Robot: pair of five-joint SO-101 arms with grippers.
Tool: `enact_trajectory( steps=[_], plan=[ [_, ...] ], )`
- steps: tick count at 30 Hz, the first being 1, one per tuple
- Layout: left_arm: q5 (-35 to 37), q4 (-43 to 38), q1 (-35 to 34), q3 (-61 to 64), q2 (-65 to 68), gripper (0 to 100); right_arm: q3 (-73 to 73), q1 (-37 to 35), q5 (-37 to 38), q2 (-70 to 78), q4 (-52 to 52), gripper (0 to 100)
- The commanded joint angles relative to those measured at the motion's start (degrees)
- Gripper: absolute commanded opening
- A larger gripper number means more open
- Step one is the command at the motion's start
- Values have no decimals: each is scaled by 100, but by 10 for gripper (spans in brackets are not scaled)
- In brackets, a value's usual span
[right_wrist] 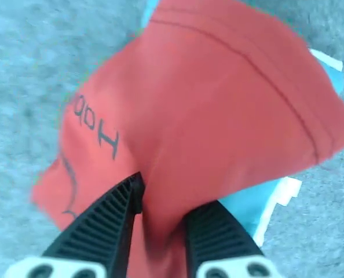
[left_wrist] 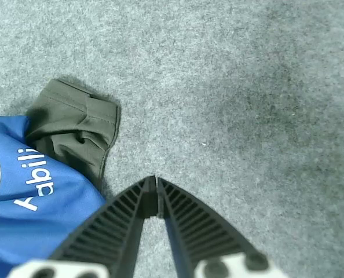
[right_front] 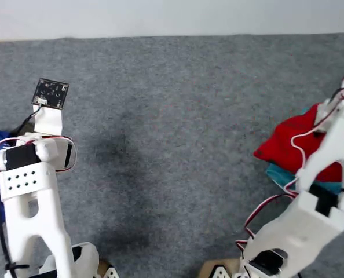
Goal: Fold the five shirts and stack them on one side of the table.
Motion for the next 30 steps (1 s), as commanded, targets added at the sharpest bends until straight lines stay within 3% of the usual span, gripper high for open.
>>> enact_trajectory(
  steps=[1,11,21,30],
  plan=[
    [-35,-35,44,-84,-123,5,-44,347,396,127,-119,8],
    [-35,-53,44,-57,-123,5,-79,725,809,321,-75,8],
    [-35,-44,44,-75,-123,5,-554,-233,809,-418,-620,8],
    [-35,-35,44,-40,-123,5,-123,840,1363,629,-813,8]
  ],
)
